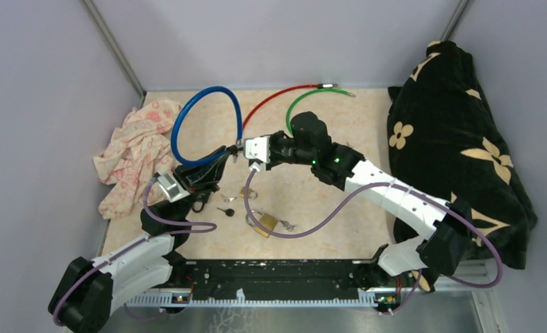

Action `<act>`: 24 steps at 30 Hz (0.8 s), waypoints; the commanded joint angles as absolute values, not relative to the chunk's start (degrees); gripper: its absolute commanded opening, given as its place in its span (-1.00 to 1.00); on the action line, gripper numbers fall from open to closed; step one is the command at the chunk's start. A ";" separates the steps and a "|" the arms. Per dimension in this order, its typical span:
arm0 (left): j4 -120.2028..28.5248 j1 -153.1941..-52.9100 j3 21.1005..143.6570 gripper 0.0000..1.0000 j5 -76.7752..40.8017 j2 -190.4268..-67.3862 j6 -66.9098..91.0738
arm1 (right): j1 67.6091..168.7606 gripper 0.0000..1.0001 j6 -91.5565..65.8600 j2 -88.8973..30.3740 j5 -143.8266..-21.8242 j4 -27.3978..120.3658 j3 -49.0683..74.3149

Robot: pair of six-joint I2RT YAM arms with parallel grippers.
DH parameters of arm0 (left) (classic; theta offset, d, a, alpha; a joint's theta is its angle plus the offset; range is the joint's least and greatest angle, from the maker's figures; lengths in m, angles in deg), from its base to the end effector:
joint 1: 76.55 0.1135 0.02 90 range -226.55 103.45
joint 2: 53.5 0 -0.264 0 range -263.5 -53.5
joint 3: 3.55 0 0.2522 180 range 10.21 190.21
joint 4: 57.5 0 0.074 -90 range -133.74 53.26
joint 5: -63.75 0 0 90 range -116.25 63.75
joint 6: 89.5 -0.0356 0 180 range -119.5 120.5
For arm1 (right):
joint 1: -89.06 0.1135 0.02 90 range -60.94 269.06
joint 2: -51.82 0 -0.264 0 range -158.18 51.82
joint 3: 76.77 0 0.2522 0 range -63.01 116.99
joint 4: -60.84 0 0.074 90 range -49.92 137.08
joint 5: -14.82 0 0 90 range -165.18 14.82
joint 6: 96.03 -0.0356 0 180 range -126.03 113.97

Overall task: Lock with the key
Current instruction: Lock the lock.

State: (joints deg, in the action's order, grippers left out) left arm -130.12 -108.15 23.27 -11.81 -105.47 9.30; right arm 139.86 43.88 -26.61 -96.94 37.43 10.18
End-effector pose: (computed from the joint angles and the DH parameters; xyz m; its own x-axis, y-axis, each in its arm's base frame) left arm 0.1308 -0.0909 0.2942 0.5207 -0.4943 -0.6961 0.7394 0.6688 0.0782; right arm 0.1920 0.2563 0.3820 0.6193 -0.3649 -0.6952 -0.7336 0.0469 -0.6780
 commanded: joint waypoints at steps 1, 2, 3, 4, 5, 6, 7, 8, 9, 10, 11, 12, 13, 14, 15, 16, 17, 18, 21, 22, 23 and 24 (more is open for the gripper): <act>-138.17 -108.02 24.28 -1.00 -9.99 -105.09 9.47 | 140.24 -1.00 41.84 -25.08 -103.51 39.69 12.48; -138.21 -107.96 24.27 -1.00 -10.05 -105.05 9.47 | 140.17 -0.92 41.45 -24.78 -102.82 40.37 11.99; -138.22 -108.01 24.20 -1.00 -10.10 -105.00 9.47 | 140.17 -0.80 41.31 -24.49 -102.05 40.66 11.60; -138.21 -108.02 24.19 -1.00 -10.08 -104.94 9.47 | 140.07 -0.68 41.21 -24.21 -101.28 40.82 11.20; -138.22 -107.96 24.18 -1.00 -10.10 -104.92 9.47 | 139.95 -0.57 41.09 -24.00 -100.42 40.75 10.98; -138.20 -107.99 24.18 -1.00 -10.14 -104.87 9.53 | 139.87 -0.46 41.08 -23.76 -99.65 40.63 10.71; -138.21 -108.00 24.18 -1.00 -10.08 -104.90 9.54 | 139.90 -0.35 41.08 -23.58 -98.88 40.40 10.54; -138.29 -108.02 24.21 -1.00 -10.12 -104.96 9.55 | 139.91 -0.26 41.01 -23.36 -98.24 39.99 10.43; -138.26 -108.02 24.19 -1.00 -10.03 -104.95 9.55 | 139.80 -0.15 40.83 -23.14 -97.81 39.59 10.30; -138.26 -108.01 24.18 -1.00 -10.05 -104.99 9.56 | 139.82 -0.04 40.63 -22.89 -97.24 39.22 10.20; -138.30 -108.02 24.18 -1.00 -10.12 -105.00 9.56 | 139.78 0.06 40.48 -22.59 -96.72 38.80 10.20; -138.30 -108.01 24.18 -1.00 -10.08 -104.94 9.56 | 139.72 0.15 40.40 -22.36 -96.26 38.21 10.16; -138.29 -108.02 24.18 -1.00 -10.12 -105.00 9.53 | 139.69 0.22 40.19 -22.16 -95.80 37.63 10.19; -138.30 -108.02 24.18 -1.00 -10.09 -104.93 9.56 | 139.69 0.29 39.84 -21.96 -95.31 36.99 10.22; -138.31 -107.98 24.20 -1.00 -10.10 -104.96 9.56 | 139.56 0.36 39.10 -21.78 -94.89 36.04 10.29; -138.31 -108.00 24.21 -1.00 -10.17 -104.99 9.56 | 139.41 0.39 38.38 -21.62 -94.61 35.62 10.47; -138.31 -108.02 24.23 -1.00 -10.29 -104.96 9.56 | 138.89 0.44 37.26 -21.47 -94.58 35.05 10.61; -138.31 -108.02 24.21 -1.00 -10.31 -105.00 9.58 | 138.25 0.47 35.16 -21.26 -95.24 34.78 10.70; -138.37 -108.01 24.23 -1.00 -10.33 -104.99 9.69 | 134.97 0.51 29.24 -20.45 -103.07 36.18 10.64; -138.31 -108.00 24.19 -1.00 -10.27 -104.94 9.65 | 134.01 0.51 26.94 -20.05 -105.49 38.21 10.31; -138.26 -108.02 24.21 -1.00 -10.28 -104.94 9.64 | 133.49 0.54 24.69 -19.73 -107.59 40.79 9.91; -138.30 -107.97 24.19 -1.00 -10.27 -104.93 9.69 | 133.27 0.55 22.53 -19.43 -109.40 43.50 9.64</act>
